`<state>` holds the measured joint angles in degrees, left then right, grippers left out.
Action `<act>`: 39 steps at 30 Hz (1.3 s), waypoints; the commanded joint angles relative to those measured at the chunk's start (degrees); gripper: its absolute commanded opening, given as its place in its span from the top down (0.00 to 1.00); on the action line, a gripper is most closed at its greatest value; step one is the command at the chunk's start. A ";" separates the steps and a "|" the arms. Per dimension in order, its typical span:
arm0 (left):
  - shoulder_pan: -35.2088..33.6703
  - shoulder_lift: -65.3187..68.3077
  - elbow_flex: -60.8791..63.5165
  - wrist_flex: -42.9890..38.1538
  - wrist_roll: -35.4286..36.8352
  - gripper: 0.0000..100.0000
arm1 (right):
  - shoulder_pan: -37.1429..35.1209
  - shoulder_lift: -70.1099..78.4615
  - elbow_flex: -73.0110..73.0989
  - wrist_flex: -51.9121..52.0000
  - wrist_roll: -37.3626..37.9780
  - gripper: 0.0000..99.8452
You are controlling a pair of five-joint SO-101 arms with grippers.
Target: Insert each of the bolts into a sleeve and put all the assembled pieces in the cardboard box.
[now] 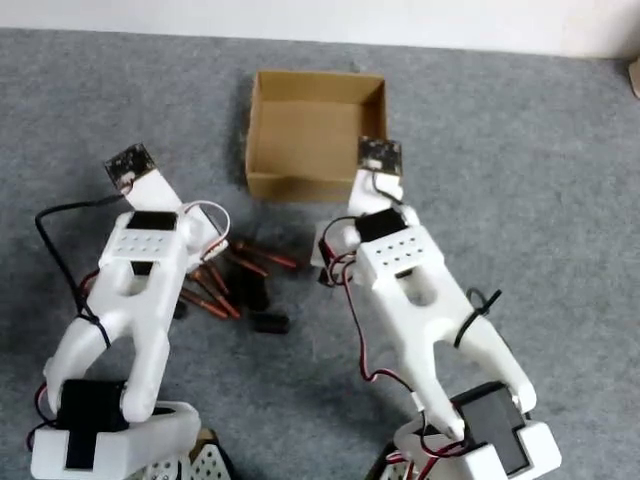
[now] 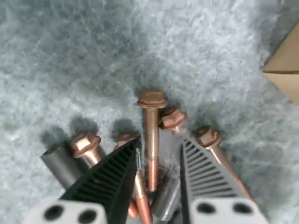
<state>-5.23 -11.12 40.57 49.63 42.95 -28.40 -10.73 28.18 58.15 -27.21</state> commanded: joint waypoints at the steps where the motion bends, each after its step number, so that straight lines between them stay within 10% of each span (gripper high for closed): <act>1: -0.57 -0.04 -0.31 -1.05 0.44 0.89 | 1.01 -2.86 -0.48 0.04 0.97 1.00; 28: -1.19 24.13 -14.46 1.67 -2.55 1.00 | 1.01 -3.03 -0.13 0.04 0.97 1.00; 39: 4.35 -5.23 -15.43 13.54 -10.37 1.00 | 0.92 -10.68 2.07 -1.63 6.07 1.00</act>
<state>-2.07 -2.95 26.07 59.30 34.68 -28.40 -15.03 28.62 58.15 -24.31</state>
